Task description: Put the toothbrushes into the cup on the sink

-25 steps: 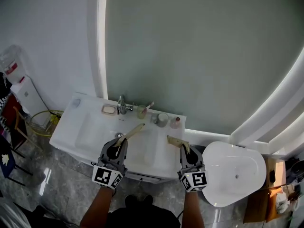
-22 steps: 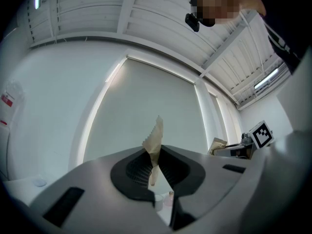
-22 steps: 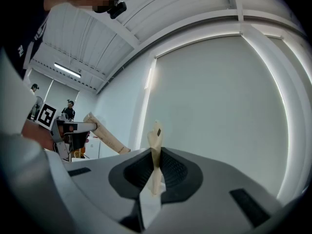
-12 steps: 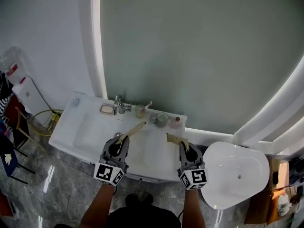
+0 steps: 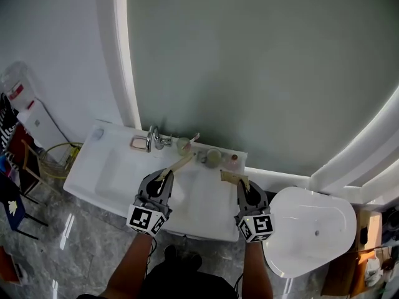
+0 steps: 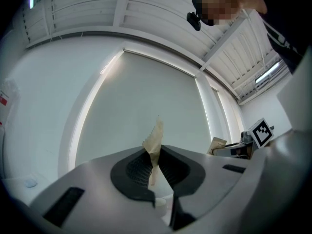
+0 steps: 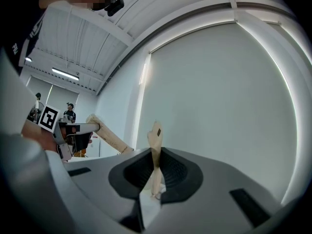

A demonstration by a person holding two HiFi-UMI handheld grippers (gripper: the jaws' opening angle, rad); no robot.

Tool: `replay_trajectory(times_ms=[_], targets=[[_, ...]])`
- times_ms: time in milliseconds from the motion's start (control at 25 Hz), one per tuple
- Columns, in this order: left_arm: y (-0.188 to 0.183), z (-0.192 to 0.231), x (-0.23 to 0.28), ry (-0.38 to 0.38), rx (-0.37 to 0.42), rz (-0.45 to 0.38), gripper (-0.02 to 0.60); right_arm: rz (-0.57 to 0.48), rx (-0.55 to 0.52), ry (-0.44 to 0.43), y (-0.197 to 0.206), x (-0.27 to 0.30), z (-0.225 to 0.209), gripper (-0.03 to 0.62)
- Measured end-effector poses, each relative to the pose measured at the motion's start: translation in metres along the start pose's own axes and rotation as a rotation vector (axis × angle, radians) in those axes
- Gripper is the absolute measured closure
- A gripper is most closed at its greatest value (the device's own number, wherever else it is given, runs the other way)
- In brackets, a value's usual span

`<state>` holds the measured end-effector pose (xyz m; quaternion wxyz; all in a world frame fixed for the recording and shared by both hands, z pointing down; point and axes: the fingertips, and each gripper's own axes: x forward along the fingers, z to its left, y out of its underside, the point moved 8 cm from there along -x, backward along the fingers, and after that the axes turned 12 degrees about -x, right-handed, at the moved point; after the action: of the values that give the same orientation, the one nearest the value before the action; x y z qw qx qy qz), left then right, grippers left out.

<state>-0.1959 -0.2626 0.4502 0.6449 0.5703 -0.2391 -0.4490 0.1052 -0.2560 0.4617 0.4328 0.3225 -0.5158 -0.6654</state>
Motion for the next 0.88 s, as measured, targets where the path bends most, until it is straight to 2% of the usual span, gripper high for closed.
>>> replay_trajectory(times_ms=[400,880], targets=[[0.005,0.038,0.032,0.069,-0.016,0.015,0.532,0.016,0.024,0.072,0.008,0.036,0.004,0.542],[0.035,0.041,0.062,0.043,-0.021,0.054,0.532,0.026,0.011,0.019,0.029,0.069,-0.011,0.542]])
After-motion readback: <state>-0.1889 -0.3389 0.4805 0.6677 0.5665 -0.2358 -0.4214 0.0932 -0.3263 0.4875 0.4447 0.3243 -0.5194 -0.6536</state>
